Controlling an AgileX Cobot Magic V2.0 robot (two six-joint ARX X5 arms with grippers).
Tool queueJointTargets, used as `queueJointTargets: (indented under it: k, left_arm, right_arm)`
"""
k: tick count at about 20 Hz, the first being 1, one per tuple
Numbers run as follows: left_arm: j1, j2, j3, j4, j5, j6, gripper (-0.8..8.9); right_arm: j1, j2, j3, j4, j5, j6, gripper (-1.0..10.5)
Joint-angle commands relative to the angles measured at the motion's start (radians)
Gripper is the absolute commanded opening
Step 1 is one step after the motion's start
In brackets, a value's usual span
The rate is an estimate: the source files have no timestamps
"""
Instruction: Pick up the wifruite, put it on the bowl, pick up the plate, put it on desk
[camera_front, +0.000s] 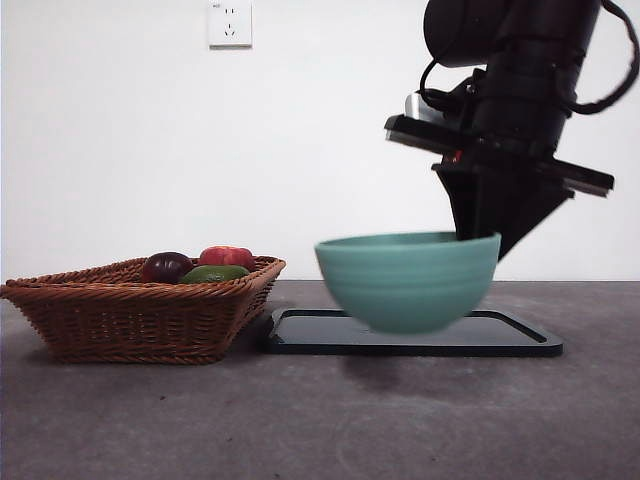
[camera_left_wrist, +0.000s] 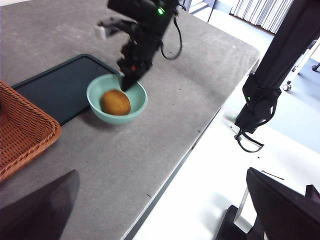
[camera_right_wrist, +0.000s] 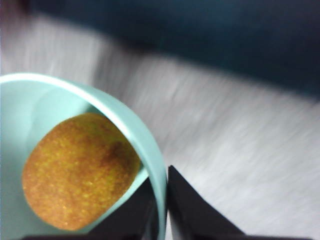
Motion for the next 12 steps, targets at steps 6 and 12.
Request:
queueJointTargets:
  k: [6,12]
  left_arm:
    - [-0.008,0.0,0.019,0.011,0.007,-0.002,5.32]
    - [-0.008,0.0,0.019,0.011,0.007,-0.002,5.32]
  right_arm:
    - [-0.094,0.248,0.336,-0.092,-0.004,-0.13,0.1]
    - [-0.142,0.447,0.505,-0.094,-0.047,-0.17,0.1]
